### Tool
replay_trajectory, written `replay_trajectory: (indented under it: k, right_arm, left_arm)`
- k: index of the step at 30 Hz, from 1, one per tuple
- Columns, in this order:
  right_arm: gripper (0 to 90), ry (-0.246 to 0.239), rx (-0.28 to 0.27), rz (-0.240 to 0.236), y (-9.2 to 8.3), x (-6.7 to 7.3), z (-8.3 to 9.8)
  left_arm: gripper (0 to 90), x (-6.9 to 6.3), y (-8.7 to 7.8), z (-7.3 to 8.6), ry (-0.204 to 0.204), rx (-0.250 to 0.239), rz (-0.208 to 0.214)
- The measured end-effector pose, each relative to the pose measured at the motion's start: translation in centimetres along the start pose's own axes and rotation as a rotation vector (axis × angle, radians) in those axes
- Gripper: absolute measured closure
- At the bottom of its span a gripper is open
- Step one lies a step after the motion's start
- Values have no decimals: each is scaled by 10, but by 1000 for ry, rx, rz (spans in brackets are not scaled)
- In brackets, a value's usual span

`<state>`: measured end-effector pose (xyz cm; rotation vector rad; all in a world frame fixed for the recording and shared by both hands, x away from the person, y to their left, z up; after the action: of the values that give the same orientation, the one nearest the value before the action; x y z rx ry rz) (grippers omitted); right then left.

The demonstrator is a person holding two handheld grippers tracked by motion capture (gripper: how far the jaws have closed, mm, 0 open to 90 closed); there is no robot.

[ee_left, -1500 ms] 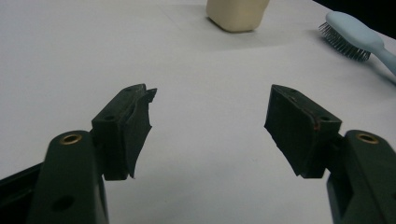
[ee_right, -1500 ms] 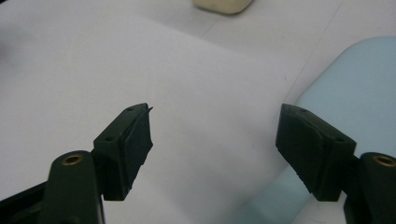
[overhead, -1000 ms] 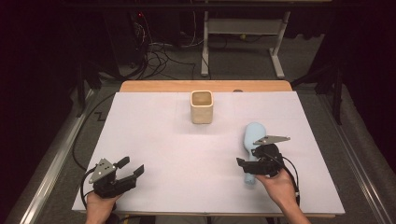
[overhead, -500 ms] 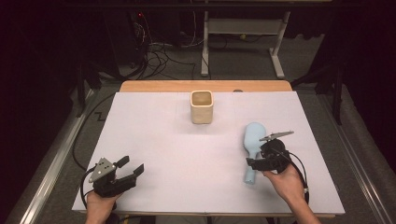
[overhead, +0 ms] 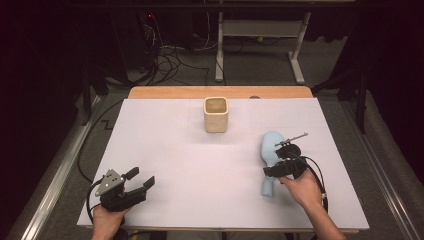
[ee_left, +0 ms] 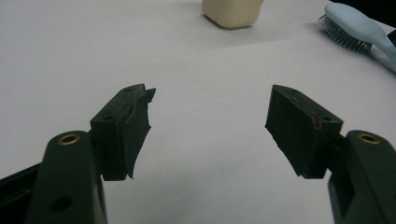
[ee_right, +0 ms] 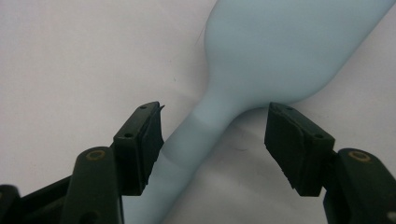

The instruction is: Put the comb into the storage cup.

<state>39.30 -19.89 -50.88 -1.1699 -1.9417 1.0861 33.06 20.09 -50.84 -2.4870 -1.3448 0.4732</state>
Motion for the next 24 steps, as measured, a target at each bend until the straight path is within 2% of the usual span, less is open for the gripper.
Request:
replay_trajectory:
  k: [10,14,19,22,24]
  right_arm:
    - [382,7,33,29,2,0,-3]
    - [387,5,60,18,5,2,2]
    - [386,2,74,28,11,3,2]
    - [388,-6,92,34,18,4,1]
    - [395,-7,98,29,19,4,0]
  left_arm:
    - [307,0,0,1,0,5,0]
    - [307,0,0,0,1,2,0]
    - [307,0,0,0,2,4,-1]
    - [305,1,0,0,-5,3,-3]
    - [305,2,1,1,-25,2,-3]
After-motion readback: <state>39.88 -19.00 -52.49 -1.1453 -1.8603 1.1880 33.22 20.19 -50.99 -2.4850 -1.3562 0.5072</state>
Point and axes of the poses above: each handheld gripper's, and its own axes: y roughly forward along the jaws, z roughly out of its underside, x roughly to its left, the point moved 10 cm from there along y, roughly forward along the jaws, and after that the axes turned 3 degrees about -x, right-handed, at the moved point
